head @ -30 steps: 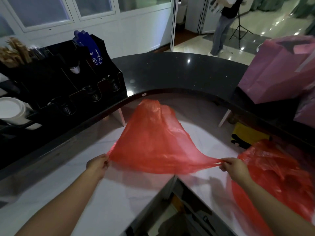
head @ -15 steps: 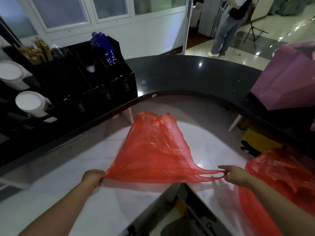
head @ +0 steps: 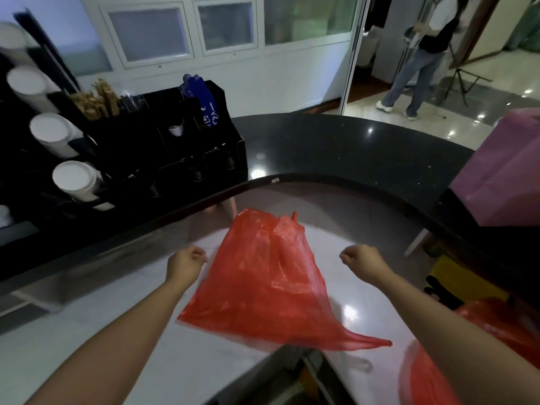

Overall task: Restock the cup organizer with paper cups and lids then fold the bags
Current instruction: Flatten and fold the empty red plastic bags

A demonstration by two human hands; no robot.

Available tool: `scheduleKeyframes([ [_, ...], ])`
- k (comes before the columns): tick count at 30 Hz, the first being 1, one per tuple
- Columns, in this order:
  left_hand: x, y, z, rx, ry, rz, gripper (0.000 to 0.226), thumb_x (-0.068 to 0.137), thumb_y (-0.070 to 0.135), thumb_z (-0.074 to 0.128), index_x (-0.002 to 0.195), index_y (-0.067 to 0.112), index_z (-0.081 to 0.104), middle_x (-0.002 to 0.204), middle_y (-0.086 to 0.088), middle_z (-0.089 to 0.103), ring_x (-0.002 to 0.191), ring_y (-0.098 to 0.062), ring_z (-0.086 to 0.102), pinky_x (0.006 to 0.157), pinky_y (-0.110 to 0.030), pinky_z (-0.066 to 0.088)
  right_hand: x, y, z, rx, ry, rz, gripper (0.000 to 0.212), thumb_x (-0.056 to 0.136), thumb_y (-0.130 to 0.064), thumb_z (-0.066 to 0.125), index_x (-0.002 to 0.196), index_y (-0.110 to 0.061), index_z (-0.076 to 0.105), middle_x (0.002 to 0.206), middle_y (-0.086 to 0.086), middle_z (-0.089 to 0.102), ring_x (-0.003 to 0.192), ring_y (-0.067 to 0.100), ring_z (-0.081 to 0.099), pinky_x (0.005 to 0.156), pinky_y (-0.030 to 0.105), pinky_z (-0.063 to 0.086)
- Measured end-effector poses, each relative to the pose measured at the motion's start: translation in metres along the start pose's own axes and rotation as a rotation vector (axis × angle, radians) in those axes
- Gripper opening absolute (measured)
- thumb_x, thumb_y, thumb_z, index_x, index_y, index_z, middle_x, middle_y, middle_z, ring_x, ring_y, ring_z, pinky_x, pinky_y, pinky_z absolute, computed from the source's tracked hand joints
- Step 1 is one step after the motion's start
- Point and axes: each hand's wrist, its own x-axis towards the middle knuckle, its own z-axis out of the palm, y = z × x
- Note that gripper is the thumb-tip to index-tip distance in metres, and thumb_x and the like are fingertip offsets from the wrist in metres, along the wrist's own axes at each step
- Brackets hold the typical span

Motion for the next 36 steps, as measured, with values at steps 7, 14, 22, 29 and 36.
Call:
scheduleKeyframes([
  [7,0.048,0.042,0.013,-0.190,-0.157,0.012,0.018,0.099,0.011,0.053,0.103,0.024,0.066,0.103,0.001,0.072,0.097,-0.020,0.069,0.089,-0.037,0.055,0.062,-0.059,-0.001,0.150,0.009,0.012,0.026,0.098,-0.017,0.050,0.103,-0.012,0.074,0.099,0.003,0.074,0.089,0.023,0.068,0.084,0.041,0.058],
  [14,0.116,0.071,0.035,-0.163,-0.354,0.127,0.034,0.106,0.012,0.041,0.123,0.028,0.065,0.119,-0.001,0.063,0.097,-0.021,0.059,0.084,-0.032,0.047,0.119,-0.096,0.023,0.209,-0.026,0.011,0.037,0.104,-0.028,0.045,0.135,-0.018,0.061,0.131,0.004,0.065,0.105,0.022,0.064,0.092,0.036,0.052],
  [22,0.160,0.095,0.060,-0.194,-0.665,0.229,0.028,0.097,0.026,0.043,0.112,0.026,0.067,0.124,0.014,0.056,0.121,-0.011,0.047,0.102,-0.036,0.043,0.168,-0.107,0.044,0.156,-0.096,0.023,0.034,0.104,-0.026,0.043,0.126,-0.018,0.068,0.124,0.004,0.068,0.118,0.029,0.057,0.097,0.034,0.046],
  [29,0.174,0.072,0.069,0.010,-0.638,0.213,0.027,0.105,0.009,0.040,0.105,0.008,0.066,0.114,-0.003,0.053,0.110,-0.019,0.052,0.087,-0.028,0.041,0.166,-0.095,0.047,0.142,-0.046,0.086,0.028,0.098,-0.014,0.051,0.105,-0.013,0.077,0.097,0.005,0.075,0.074,0.018,0.064,0.056,0.024,0.045],
  [36,0.168,0.053,0.047,0.005,-0.709,0.116,0.049,0.086,0.038,0.042,0.100,-0.004,0.063,0.097,-0.011,0.059,0.085,-0.020,0.059,0.077,-0.035,0.050,0.139,-0.056,0.033,0.238,0.115,0.260,0.027,0.095,-0.011,0.052,0.102,-0.006,0.077,0.099,0.012,0.076,0.080,0.025,0.065,0.070,0.031,0.051],
])
